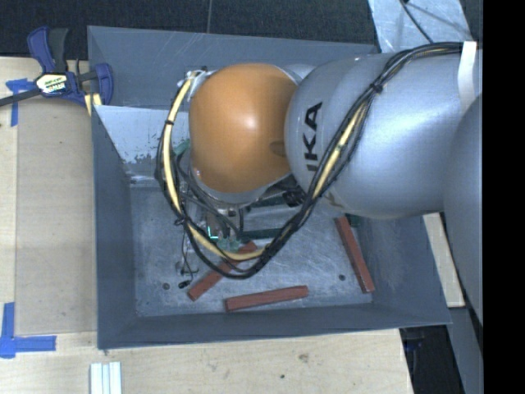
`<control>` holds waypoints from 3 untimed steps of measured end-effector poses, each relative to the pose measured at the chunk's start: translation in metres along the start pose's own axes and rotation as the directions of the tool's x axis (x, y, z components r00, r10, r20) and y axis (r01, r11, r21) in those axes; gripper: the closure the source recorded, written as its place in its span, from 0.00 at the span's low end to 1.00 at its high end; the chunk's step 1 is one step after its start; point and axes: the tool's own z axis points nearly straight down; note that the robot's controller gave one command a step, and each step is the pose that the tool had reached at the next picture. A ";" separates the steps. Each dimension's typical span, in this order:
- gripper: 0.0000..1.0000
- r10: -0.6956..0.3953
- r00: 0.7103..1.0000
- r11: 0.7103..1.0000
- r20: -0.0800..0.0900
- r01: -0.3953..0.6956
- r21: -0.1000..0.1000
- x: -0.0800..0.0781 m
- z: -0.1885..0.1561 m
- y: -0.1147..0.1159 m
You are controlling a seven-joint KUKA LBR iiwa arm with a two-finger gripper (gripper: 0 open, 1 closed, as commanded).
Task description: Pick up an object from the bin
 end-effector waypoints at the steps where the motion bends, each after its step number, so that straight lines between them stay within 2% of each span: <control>1: 0.00 -0.202 0.979 0.979 0.000 0.202 0.001 -0.002 0.153 -0.079; 2: 1.00 -0.203 0.979 0.979 0.009 0.203 -0.002 -0.004 0.148 -0.076; 3: 1.00 -0.147 0.989 0.989 0.017 0.147 -0.002 -0.020 -0.074 -0.067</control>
Offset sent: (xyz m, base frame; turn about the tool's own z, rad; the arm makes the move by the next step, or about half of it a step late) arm 0.0019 -0.0764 -0.1492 -0.2054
